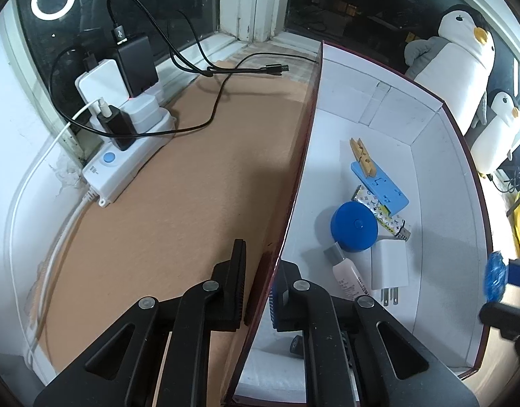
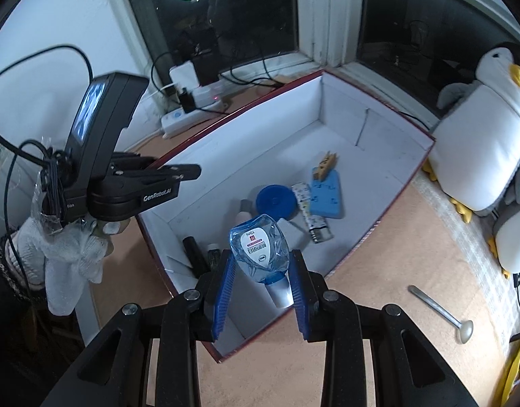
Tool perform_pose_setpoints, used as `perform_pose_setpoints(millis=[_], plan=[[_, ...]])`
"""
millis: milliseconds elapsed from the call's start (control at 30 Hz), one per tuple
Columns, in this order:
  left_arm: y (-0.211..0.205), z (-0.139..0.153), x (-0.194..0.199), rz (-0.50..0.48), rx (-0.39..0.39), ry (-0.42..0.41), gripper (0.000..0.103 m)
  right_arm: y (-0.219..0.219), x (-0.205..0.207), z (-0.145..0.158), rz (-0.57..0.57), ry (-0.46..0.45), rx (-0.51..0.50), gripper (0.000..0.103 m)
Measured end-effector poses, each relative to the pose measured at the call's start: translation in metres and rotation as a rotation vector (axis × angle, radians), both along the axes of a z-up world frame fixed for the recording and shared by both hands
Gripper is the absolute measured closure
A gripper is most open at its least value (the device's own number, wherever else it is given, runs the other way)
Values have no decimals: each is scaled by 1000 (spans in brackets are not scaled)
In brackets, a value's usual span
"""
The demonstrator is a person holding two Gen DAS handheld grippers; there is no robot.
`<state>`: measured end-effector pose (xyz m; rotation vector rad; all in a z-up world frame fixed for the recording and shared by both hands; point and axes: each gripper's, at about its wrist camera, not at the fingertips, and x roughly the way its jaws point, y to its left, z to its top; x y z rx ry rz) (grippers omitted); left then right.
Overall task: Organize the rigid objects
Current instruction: 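Carry the eye-drop bottle with the right tool and release it into the box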
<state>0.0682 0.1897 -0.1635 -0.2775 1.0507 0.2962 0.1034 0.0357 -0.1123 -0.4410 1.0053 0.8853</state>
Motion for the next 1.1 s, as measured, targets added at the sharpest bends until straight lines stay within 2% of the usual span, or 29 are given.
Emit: perform_pose_setpoints(millis=[600,1100], plan=[[1,0,0,-2,1,-1,93,16,-2,-21,24,21,-66,74],[1,1,0,-4,7,4,93,16,-7,-21,47,14,-66,72]])
